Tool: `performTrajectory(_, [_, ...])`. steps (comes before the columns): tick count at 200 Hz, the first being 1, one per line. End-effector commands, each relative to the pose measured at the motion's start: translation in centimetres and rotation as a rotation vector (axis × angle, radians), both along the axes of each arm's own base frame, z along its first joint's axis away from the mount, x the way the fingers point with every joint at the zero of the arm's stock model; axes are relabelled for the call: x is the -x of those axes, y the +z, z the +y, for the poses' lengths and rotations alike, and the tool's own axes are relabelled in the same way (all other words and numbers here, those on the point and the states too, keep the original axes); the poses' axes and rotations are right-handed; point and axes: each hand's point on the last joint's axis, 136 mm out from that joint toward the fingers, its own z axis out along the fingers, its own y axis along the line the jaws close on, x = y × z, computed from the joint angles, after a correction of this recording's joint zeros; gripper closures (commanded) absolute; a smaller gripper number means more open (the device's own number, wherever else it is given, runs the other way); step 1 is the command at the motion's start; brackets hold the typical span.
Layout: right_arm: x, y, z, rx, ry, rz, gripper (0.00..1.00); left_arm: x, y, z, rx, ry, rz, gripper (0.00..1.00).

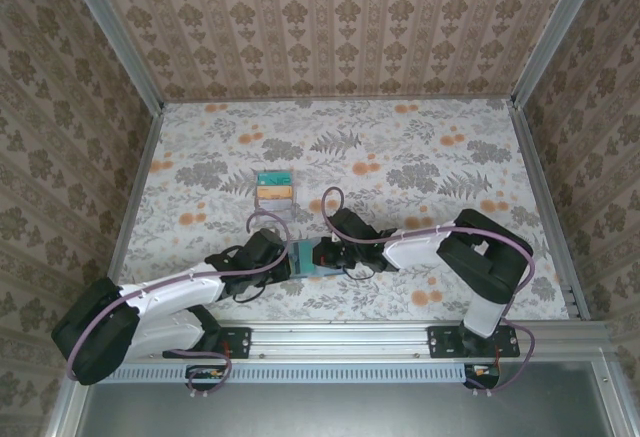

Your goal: Take the credit cards out of the card holder

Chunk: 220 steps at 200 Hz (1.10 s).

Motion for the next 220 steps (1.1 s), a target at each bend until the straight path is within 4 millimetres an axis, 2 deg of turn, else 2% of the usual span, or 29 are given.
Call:
performTrajectory(1, [0.0,-0.5,-2.5,0.054,-0.035,-0.005,1.0,0.9,-1.0,1.3,-0.062,-0.003,0.033,1.0])
performTrajectory(60, [0.0,0.3,-6.1,0.08,-0.076,-0.027,1.0,0.9,-0.7,1.6,-0.061,0.0,0.026,1.0])
performTrajectory(104, [-0.1,3.4,-7.6,0.084,-0.064,-0.119,1.0,0.7,0.4,1.4,-0.042,-0.003,0.004,1.0])
performTrajectory(112, [-0.1,3.3,-7.9,0.095,-0.063,-0.124,1.0,0.7,0.6,1.4,-0.039,-0.004,-0.004,1.0])
performTrajectory(114, [-0.1,4.0,-7.9,0.084,-0.064,-0.139,1.0,0.6,0.7,1.4,-0.038,-0.003,-0.006,1.0])
performTrajectory(153, [0.1,6.1,-7.7,0.059,-0.014,-0.2,1.0,0.4,2.3,1.2,-0.011,-0.005,-0.034,1.0])
performTrajectory(194, [0.1,6.6,-7.0,0.028,0.019,-0.22,1.0,0.1,3.3,0.9,0.017,-0.005,-0.061,0.91])
performTrajectory(216, [0.1,6.8,-6.1,-0.008,0.04,-0.226,1.0,0.1,3.5,0.8,0.021,-0.008,-0.062,0.76])
performTrajectory(220, [0.0,6.8,-6.0,-0.01,0.044,-0.227,1.0,0.1,3.6,0.8,0.022,-0.008,-0.062,0.7])
